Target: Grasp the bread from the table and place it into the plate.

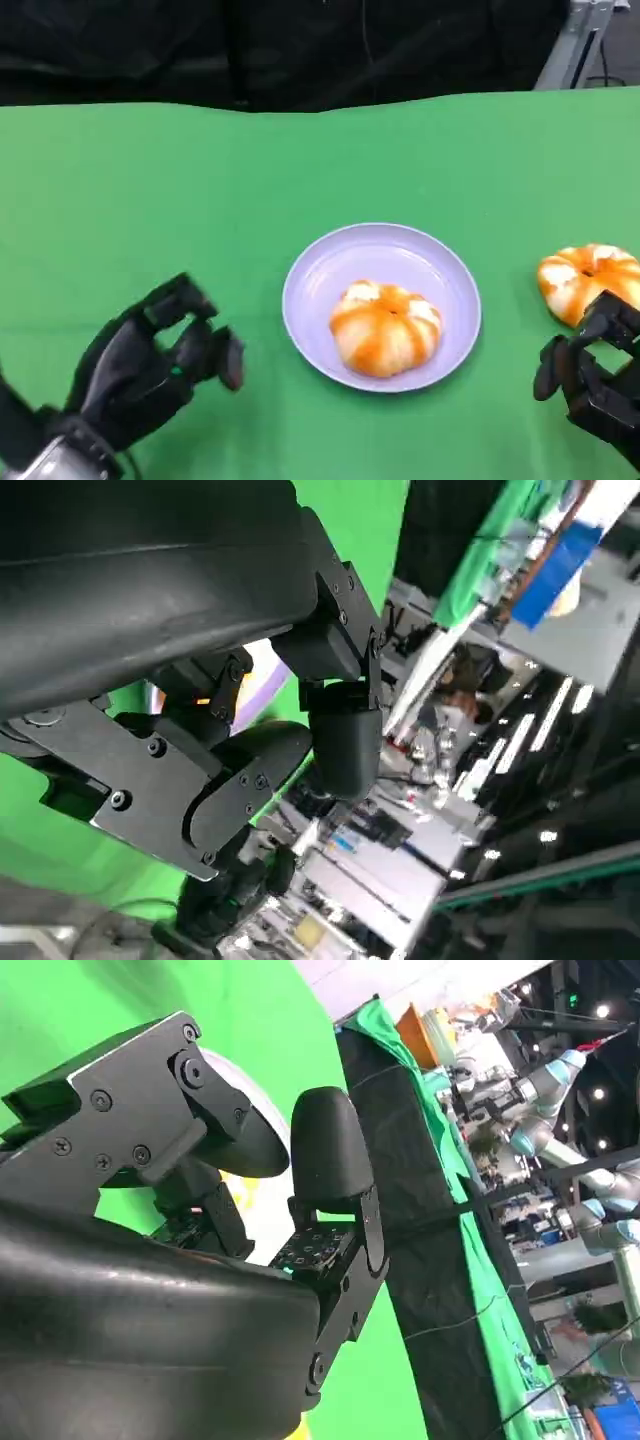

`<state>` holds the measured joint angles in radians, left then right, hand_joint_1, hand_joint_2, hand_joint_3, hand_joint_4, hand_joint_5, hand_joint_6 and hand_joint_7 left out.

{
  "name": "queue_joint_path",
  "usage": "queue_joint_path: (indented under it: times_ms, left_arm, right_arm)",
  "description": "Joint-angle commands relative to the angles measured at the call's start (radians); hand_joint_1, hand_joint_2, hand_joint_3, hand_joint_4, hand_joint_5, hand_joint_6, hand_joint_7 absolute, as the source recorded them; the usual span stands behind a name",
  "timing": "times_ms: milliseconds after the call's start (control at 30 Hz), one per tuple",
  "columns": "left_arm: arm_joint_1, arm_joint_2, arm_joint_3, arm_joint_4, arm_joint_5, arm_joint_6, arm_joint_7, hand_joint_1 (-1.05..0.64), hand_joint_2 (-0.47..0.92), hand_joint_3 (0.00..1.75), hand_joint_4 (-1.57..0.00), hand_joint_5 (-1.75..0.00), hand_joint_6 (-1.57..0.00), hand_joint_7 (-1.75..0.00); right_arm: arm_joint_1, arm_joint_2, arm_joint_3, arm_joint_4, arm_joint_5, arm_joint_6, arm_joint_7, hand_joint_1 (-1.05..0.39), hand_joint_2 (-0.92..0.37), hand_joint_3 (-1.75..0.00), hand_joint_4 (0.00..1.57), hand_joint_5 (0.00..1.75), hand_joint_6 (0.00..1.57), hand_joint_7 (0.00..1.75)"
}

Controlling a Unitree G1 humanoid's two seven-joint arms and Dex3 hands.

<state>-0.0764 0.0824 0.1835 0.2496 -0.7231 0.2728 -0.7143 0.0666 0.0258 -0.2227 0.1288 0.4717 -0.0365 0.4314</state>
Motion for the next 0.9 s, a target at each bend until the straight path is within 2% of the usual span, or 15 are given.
queue_joint_path:
  times_ms: [33, 200, 367, 500, 900]
  left_arm:
    - [0.004, 0.044, 0.058, 0.091, -0.030, 0.029, -0.093, -0.13, 0.49, 1.15, -0.84, -1.75, -0.96, -1.41]
    - [-0.043, 0.063, 0.101, 0.254, -0.021, 0.004, -0.211, -0.14, 0.57, 1.05, -0.83, -1.75, -0.95, -1.42]
    - [-0.088, 0.059, 0.133, 0.364, -0.019, 0.004, -0.267, -0.13, 0.50, 1.12, -0.83, -1.75, -0.95, -1.42]
    - [-0.107, 0.062, 0.147, 0.398, -0.015, 0.017, -0.283, -0.14, 0.54, 1.09, -0.81, -1.75, -0.93, -1.42]
    - [-0.126, 0.056, 0.169, 0.420, -0.011, 0.036, -0.288, -0.14, 0.48, 1.12, -0.80, -1.75, -0.92, -1.45]
  right_arm:
    - [0.000, -0.021, -0.010, -0.007, 0.006, -0.005, 0.005, -0.05, -0.49, -1.26, 0.86, 1.75, 0.79, 1.53]
    - [0.001, -0.020, -0.011, -0.008, 0.007, -0.002, 0.003, -0.05, -0.49, -1.25, 0.86, 1.75, 0.79, 1.53]
    - [0.008, -0.016, -0.007, -0.016, 0.006, -0.003, 0.003, -0.05, -0.49, -1.25, 0.87, 1.75, 0.80, 1.53]
    - [0.014, -0.009, -0.004, -0.023, 0.010, 0.004, -0.002, -0.06, -0.49, -1.25, 0.87, 1.75, 0.80, 1.53]
    - [0.016, -0.012, 0.000, -0.022, 0.005, 0.003, -0.004, -0.06, -0.49, -1.26, 0.86, 1.75, 0.79, 1.54]
